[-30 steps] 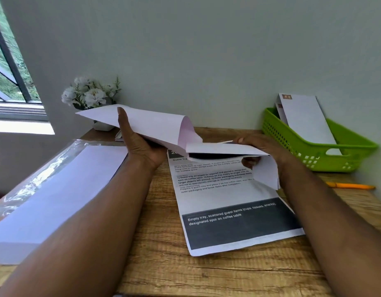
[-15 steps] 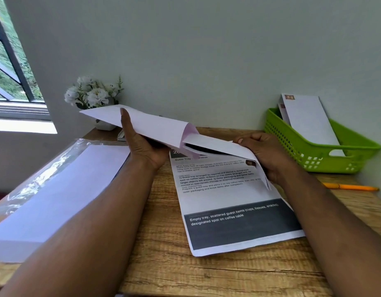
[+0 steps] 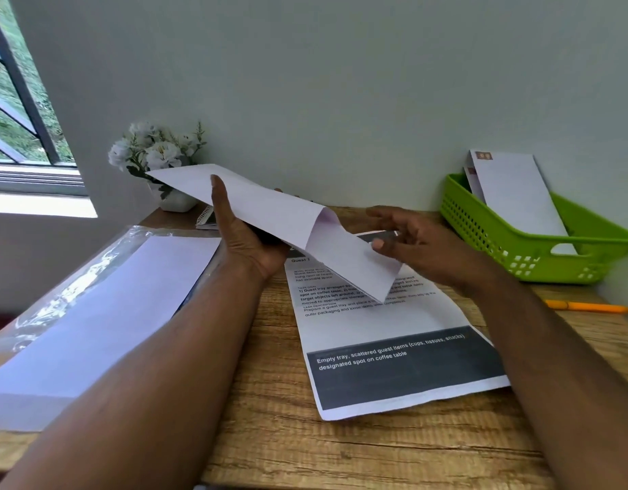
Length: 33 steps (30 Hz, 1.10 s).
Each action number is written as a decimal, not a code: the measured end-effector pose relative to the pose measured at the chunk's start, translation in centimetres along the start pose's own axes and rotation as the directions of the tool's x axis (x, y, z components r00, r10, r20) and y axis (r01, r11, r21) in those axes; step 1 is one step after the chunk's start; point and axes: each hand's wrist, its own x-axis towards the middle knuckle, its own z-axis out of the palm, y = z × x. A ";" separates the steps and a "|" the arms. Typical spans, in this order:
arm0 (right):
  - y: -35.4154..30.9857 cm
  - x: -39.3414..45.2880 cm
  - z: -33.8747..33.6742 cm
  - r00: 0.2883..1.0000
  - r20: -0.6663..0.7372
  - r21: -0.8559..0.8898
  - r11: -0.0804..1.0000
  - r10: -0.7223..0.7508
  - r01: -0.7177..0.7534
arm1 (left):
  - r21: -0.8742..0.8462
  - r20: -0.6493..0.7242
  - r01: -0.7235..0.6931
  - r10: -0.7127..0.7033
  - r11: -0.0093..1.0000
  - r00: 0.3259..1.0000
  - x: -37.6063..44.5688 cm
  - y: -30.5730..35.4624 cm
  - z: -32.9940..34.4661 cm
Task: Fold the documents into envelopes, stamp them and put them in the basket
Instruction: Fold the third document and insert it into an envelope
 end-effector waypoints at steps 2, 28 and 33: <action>0.4 -0.5 -1.5 0.990 0.143 0.054 0.998 0.009 -0.017 | -0.009 -0.014 -0.015 0.015 1.000 1.000 0.1 0.2 -0.1; 0.6 0.4 1.7 0.975 -0.042 -0.583 0.798 -0.217 0.153 | 0.874 -0.153 0.046 0.184 0.483 0.971 0.7 -4.2 1.2; -0.4 -0.5 1.2 0.927 0.277 -0.581 0.812 0.252 -0.046 | 0.935 0.354 -0.334 0.253 -0.120 0.900 0.3 -2.2 1.4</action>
